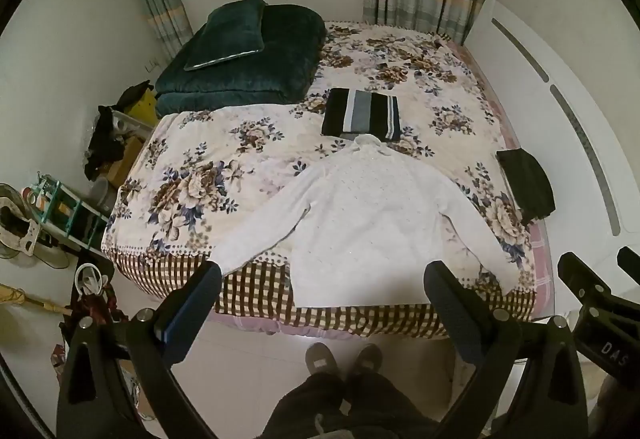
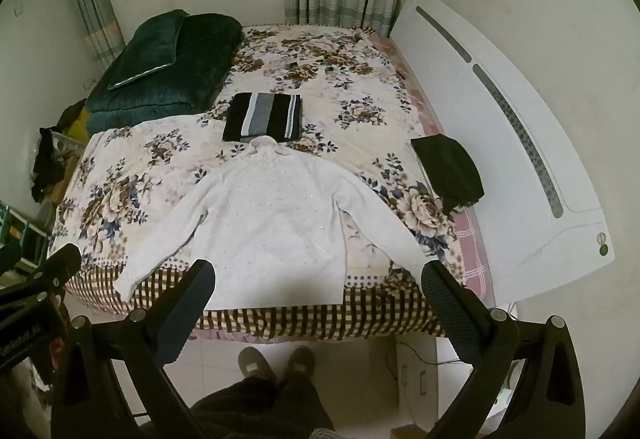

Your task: Fold small clothes

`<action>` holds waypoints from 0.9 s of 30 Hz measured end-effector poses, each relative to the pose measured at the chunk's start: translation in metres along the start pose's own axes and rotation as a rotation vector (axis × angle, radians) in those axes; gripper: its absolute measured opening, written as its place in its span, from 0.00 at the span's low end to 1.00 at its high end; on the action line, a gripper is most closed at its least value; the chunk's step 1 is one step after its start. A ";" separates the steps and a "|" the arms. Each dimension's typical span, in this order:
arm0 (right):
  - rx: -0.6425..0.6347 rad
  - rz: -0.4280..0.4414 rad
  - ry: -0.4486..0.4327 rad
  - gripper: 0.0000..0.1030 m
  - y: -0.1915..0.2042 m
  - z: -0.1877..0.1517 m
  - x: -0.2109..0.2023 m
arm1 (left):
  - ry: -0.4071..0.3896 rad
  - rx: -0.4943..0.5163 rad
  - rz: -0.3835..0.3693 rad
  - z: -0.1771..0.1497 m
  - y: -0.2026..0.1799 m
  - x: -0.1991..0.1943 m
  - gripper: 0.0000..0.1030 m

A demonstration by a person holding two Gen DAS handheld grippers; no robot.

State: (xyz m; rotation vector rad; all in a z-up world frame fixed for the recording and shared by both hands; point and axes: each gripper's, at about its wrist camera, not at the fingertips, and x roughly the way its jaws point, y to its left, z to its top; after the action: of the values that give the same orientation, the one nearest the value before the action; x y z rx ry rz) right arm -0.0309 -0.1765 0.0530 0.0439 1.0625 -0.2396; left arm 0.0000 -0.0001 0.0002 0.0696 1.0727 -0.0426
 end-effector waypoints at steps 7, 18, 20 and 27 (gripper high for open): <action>0.005 0.001 -0.008 1.00 -0.002 0.001 -0.001 | -0.006 0.005 0.006 0.000 0.000 0.000 1.00; 0.001 0.009 -0.009 1.00 0.002 0.001 0.001 | -0.012 0.004 0.004 0.006 -0.007 -0.004 1.00; 0.000 0.009 -0.010 1.00 0.002 0.000 -0.002 | -0.014 0.003 0.007 0.006 -0.008 -0.004 1.00; 0.000 0.010 -0.011 1.00 0.004 -0.003 -0.004 | -0.016 0.002 0.001 0.011 -0.011 -0.008 1.00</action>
State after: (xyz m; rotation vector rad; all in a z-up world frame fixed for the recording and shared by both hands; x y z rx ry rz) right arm -0.0344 -0.1719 0.0546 0.0480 1.0507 -0.2302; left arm 0.0048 -0.0118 0.0119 0.0715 1.0565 -0.0437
